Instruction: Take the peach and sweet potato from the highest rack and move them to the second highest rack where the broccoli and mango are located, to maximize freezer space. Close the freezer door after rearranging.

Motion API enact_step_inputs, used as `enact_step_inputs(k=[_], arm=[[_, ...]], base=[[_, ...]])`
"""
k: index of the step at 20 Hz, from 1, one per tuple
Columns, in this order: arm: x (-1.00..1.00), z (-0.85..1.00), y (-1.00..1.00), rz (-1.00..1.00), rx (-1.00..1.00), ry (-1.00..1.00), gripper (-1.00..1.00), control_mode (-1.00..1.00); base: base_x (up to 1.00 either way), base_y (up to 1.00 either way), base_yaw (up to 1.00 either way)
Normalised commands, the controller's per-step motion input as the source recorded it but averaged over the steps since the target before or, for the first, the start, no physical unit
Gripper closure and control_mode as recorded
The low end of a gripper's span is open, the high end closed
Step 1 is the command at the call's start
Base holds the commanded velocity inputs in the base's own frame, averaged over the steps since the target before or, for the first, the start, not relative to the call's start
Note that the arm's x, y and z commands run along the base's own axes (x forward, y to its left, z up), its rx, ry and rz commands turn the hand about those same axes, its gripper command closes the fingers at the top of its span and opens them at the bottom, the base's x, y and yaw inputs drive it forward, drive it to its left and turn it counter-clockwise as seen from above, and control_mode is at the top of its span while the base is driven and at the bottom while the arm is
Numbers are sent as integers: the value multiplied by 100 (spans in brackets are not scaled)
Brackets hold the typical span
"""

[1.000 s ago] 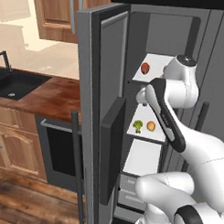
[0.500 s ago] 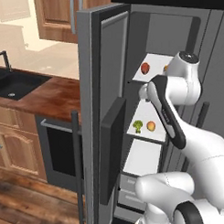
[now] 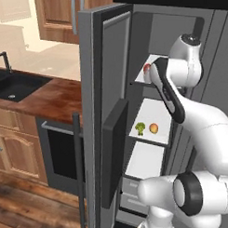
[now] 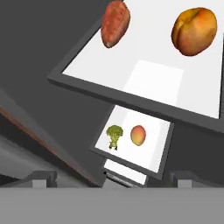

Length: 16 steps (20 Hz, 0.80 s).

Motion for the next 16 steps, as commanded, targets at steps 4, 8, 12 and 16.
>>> enact_step_inputs(k=[4, 8, 12, 16], arm=[[86, 30, -5, 0, 6, 0, -100, -100], [83, 7, -1, 0, 19, 0, -100, -100], [72, -1, 0, 0, 12, 0, -100, -100], [69, -11, 0, 0, 1, 0, -100, -100]], base=[[0, 0, 0], [0, 0, 0], [0, 0, 0], [0, 0, 0]])
